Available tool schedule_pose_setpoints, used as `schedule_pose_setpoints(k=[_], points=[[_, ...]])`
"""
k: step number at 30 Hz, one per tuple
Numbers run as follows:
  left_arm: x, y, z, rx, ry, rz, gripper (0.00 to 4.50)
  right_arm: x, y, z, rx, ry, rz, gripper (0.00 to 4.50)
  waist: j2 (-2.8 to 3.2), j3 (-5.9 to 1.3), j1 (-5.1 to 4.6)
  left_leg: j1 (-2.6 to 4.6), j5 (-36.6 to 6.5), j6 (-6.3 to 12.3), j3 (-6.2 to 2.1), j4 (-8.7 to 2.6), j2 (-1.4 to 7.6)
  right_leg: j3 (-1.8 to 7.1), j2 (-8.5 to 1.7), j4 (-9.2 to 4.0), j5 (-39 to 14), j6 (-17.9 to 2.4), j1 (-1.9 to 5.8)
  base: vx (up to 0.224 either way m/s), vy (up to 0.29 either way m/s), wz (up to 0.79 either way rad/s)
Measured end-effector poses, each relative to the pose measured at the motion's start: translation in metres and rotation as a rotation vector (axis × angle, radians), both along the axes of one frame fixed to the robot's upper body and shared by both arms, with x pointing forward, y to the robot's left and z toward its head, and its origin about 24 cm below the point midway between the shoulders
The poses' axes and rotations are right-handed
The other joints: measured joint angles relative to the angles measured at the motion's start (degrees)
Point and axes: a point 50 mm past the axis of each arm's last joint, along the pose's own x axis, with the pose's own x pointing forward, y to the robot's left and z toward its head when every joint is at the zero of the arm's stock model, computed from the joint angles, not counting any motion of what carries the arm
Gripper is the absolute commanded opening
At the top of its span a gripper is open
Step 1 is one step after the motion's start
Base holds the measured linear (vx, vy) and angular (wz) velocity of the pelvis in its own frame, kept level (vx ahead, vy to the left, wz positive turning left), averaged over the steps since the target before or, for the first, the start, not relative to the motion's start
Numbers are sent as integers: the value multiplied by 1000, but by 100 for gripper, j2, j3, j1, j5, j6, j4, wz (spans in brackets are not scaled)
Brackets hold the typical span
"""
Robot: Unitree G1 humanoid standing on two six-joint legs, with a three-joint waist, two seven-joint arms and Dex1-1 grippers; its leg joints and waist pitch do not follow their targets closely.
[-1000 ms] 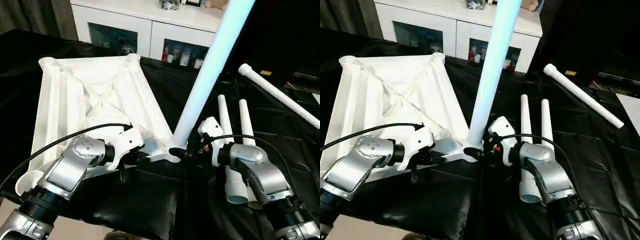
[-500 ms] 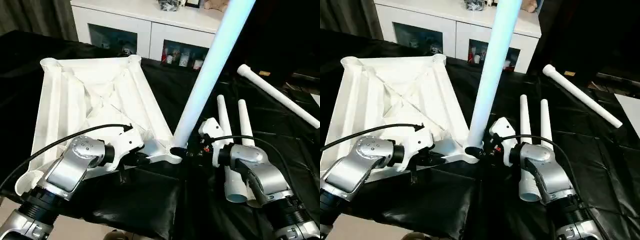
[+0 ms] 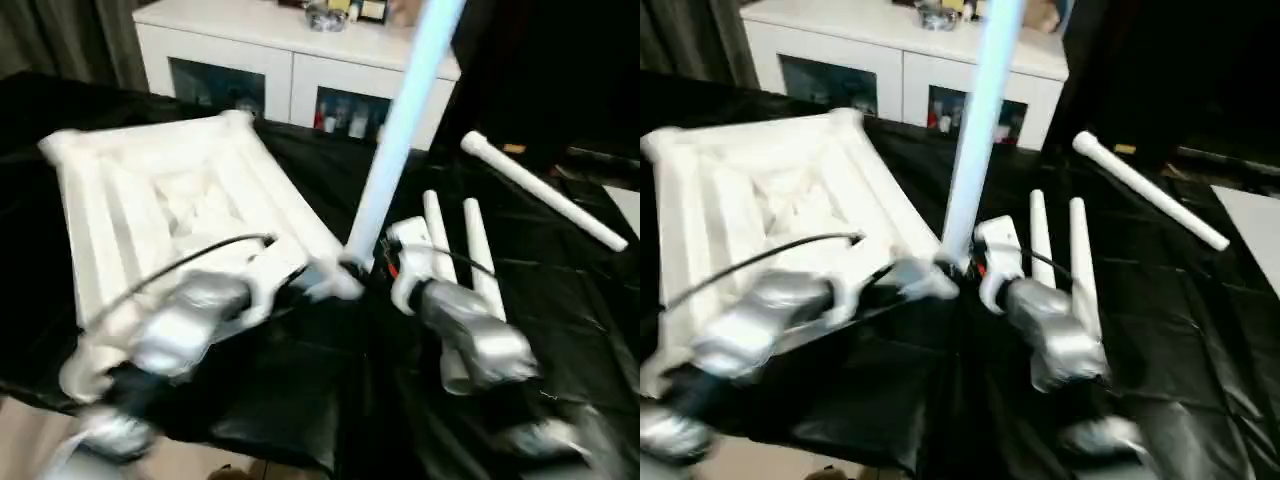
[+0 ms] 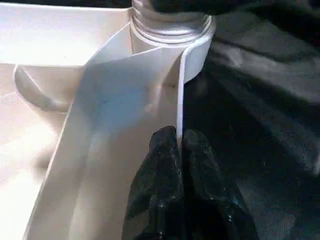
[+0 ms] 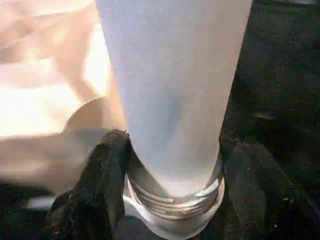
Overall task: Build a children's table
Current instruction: Rotate leg to tighten
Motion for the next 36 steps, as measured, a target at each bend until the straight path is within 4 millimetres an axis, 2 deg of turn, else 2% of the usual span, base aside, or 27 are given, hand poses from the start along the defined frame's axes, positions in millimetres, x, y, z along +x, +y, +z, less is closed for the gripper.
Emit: schedule_pose_setpoints(k=[4,6,10,11,12,14,16,19,23,26,30,36], points=[[6,-35,-3,-9,1,124,0,16,10,2,3,48,-222,250,-10,-7,-12,-5,0,0,0,4,-8,3,-7,-14,0,0,1,0,0,0],[6,-45,-4,-3,-5,157,0,19,11,2,11,52,-280,249,-16,-13,-10,-5,0,0,0,3,-10,3,-8,-13,2,4,4,0,0,0],[8,-45,-2,2,-16,165,0,20,12,2,17,30,-282,249,-19,-14,1,-15,0,0,-5,-6,-9,-2,-6,-9,16,13,-5,0,0,0],[8,-45,-2,2,-16,164,0,20,12,2,22,27,-278,305,-19,-14,-1,-15,0,0,-5,-7,-7,-2,-5,-8,17,13,-7,0,0,0],[8,-44,-2,3,-17,163,0,20,11,3,33,23,-270,319,-19,-14,-6,-15,0,0,-6,-11,-6,-3,-3,-8,17,13,-7,0,0,0],[10,-40,-1,9,-21,164,0,20,12,3,51,16,-250,319,-18,-14,-13,-13,0,0,-6,-15,-4,-4,-1,-7,18,12,-9,0,0,0],[11,-36,0,17,-34,169,0,20,15,3,69,6,-226,354,-10,-8,-38,-18,0,0,-6,-24,-4,-5,-1,-8,18,12,-19,0,0,0],[13,-32,1,24,-45,173,0,17,15,-1,79,16,-200,372,-7,-5,-72,-24,1,-2,-6,-35,-4,-7,0,-8,19,11,-27,0,0,0],[16,-17,6,37,-68,139,0,6,-2,-5,65,9,-134,407,12,8,-67,-66,5,-5,-6,-42,-3,-8,2,-10,40,-11,-62,0,0,0],[17,-7,11,45,-85,120,0,5,-21,8,34,-53,-92,440,13,8,-59,-119,12,-9,-6,-40,2,-9,9,-9,55,-29,-118,0,0,0],[12,13,14,52,-89,47,0,-4,-42,23,-38,-120,54,447,14,8,-50,-120,13,-3,-6,-41,9,-10,17,-24,40,-34,-117,0,0,0],[-9,39,15,54,-73,-217,0,-36,-50,26,-51,-88,423,447,51,32,36,-120,10,1,-5,-49,11,-15,17,-50,40,-35,-105,0,0,0]])
